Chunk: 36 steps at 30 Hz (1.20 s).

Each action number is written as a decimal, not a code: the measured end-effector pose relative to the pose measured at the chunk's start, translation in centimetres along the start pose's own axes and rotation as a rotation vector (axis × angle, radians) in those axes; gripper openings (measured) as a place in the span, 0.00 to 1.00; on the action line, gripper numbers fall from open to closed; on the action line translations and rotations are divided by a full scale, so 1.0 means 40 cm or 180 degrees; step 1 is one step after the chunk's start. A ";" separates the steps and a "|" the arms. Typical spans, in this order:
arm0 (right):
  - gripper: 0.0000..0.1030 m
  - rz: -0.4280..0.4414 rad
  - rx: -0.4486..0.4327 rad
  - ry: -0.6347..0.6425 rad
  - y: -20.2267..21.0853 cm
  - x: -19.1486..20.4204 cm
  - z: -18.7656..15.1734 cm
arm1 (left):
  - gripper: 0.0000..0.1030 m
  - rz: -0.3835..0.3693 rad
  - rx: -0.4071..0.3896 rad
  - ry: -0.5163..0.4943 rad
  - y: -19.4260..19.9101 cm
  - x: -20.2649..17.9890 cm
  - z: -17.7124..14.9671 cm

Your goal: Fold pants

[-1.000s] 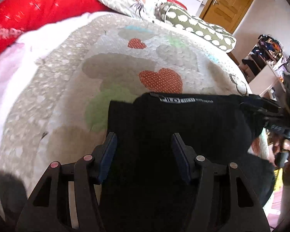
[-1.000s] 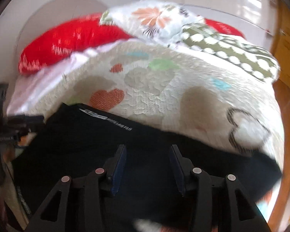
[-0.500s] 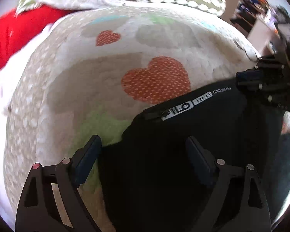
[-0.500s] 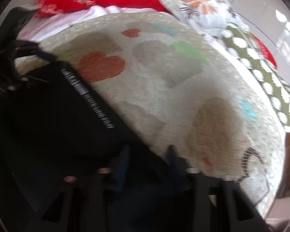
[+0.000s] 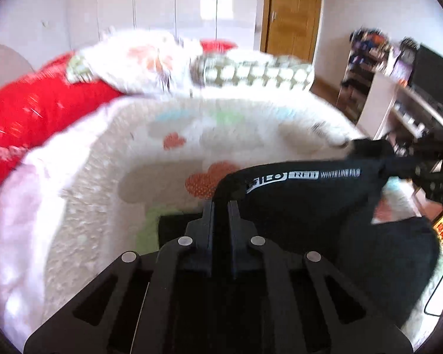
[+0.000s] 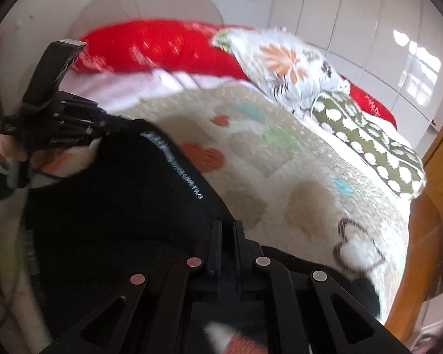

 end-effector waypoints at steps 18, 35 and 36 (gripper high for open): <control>0.09 0.0842 0.0067 -0.0857 0.123 0.402 -0.360 | 0.68 -0.0117 0.0209 0.0903 0.251 0.028 -0.357; 0.47 -0.0443 -0.0273 -0.3158 0.163 -0.194 -0.541 | 0.76 -0.0123 0.0600 0.1173 0.070 0.030 -0.372; 0.48 -0.0374 -0.0227 -0.3245 0.140 -0.200 -0.545 | 0.70 -0.0090 0.0560 0.1166 0.070 0.032 -0.367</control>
Point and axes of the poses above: each gripper's, at about its wrist camera, not at the fingertips, and y roughly against the way its jaws point, x to its left, z to its top, the point moved 9 cm from there along -y, roughly the way its jaws point, and after that the axes turned 1 degree about -z, right-handed, at the moved point
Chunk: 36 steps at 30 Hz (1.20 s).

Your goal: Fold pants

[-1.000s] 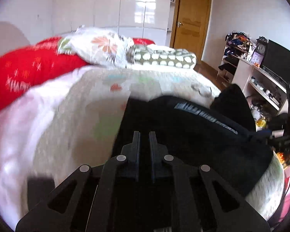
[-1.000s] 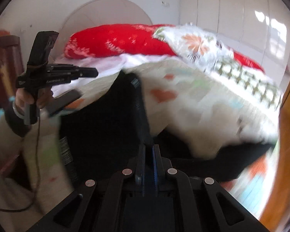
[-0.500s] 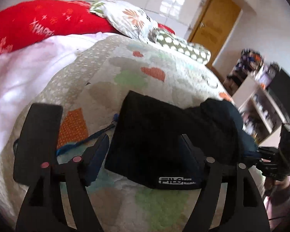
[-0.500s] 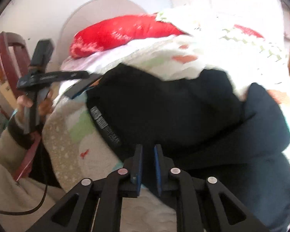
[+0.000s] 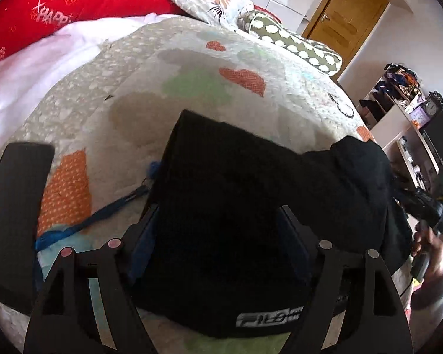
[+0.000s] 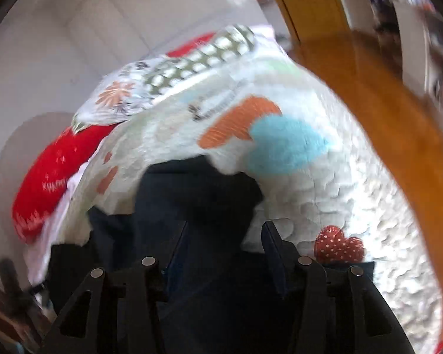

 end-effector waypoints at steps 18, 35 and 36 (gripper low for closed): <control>0.11 -0.0130 -0.0509 -0.0028 0.328 -0.038 -0.123 | 0.27 -0.0012 -0.0055 0.0205 0.093 0.045 -0.026; 0.14 -0.0533 -0.0185 -0.0248 0.293 -0.172 -0.218 | 0.37 0.0237 0.0047 0.0208 0.107 0.067 -0.065; 0.14 -0.0594 -0.0211 -0.0228 0.307 -0.172 -0.214 | 0.39 0.0284 0.0019 0.0212 0.118 0.071 -0.061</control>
Point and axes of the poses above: each gripper's, at about its wrist camera, not at the fingertips, and y roughly against the way its jaws point, x to its left, z to its top, the point moved 9 cm from there along -y, roughly the way its jaws point, and after that the axes turned 1 degree about -z, right-handed, at the moved point
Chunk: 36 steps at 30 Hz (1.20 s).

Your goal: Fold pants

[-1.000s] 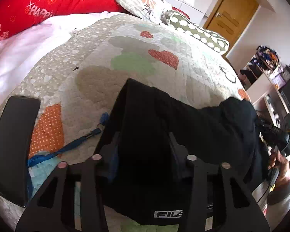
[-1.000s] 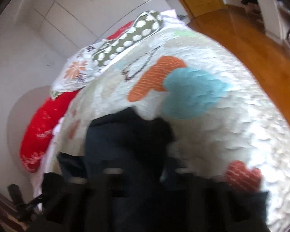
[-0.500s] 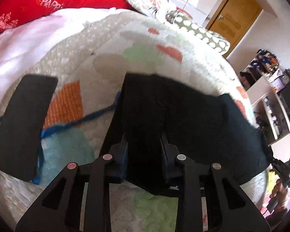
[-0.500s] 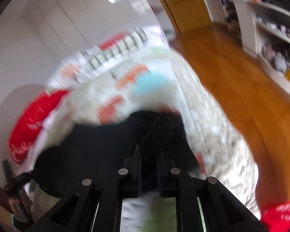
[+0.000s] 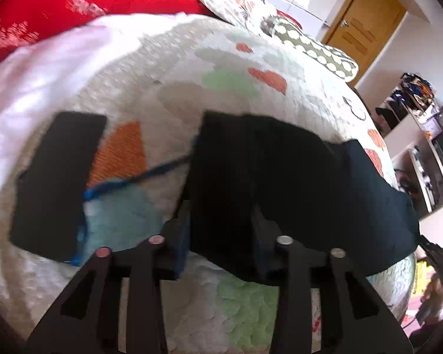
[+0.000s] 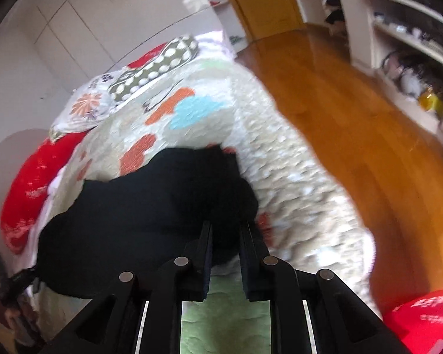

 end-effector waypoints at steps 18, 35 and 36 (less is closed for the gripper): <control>0.16 -0.0009 0.0168 0.0591 -0.174 0.140 0.092 | 0.51 0.0069 -0.0306 -0.0438 0.007 -0.153 0.054; 0.17 0.0044 0.0233 0.0697 -0.157 0.169 -0.006 | 0.51 0.0240 -0.0193 -0.0482 -0.105 -0.130 0.008; 0.17 0.0040 0.0199 0.0689 -0.152 0.169 -0.006 | 0.51 0.0258 -0.0195 -0.0498 -0.103 -0.132 0.008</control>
Point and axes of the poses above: each gripper's, at about its wrist camera, not at the fingertips, and y roughly against the way its jaws point, x to its left, z to its top, the point moved 9 cm from there along -y, roughly the way its jaws point, and after that the axes turned 1 degree about -z, right-handed, at the moved point
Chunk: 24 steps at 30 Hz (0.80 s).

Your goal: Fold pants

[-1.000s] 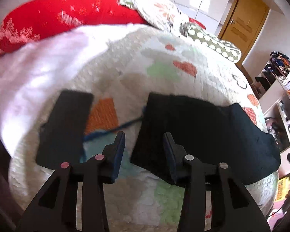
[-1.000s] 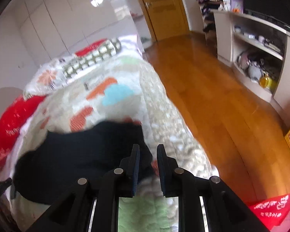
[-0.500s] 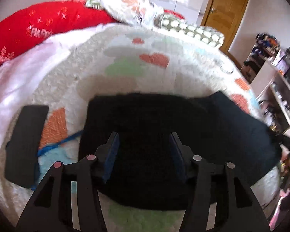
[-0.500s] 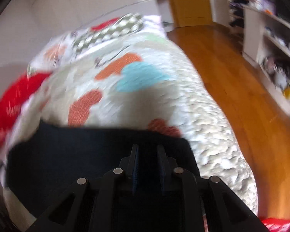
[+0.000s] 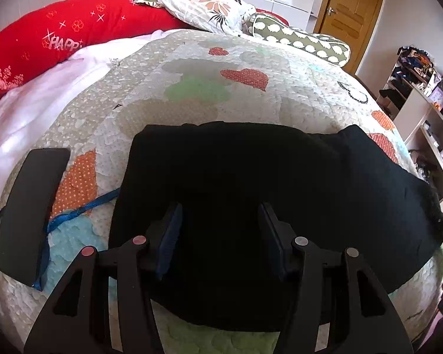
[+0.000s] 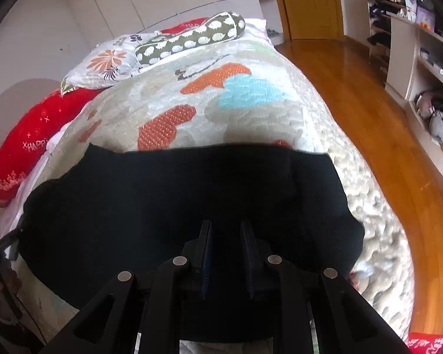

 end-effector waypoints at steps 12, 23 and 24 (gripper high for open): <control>0.30 0.0136 -0.0131 0.0174 0.070 0.090 0.019 | 0.52 -0.0032 -0.0170 -0.0160 0.079 -0.077 0.022; 0.34 0.0322 -0.0058 0.0437 0.045 0.191 -0.014 | 0.64 -0.0099 -0.0158 -0.0294 0.064 -0.163 0.007; 0.34 0.0328 -0.0036 0.0453 0.039 0.195 -0.020 | 0.64 -0.0101 -0.0148 -0.0304 0.059 -0.168 0.004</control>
Point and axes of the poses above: each gripper's, at about its wrist camera, not at the fingertips, and y roughly against the way its jaws point, x to its left, z to its top, the point moved 9 cm from there along -y, roughly the way its jaws point, and after that the axes turned 1 degree about -z, right-handed, at the moved point
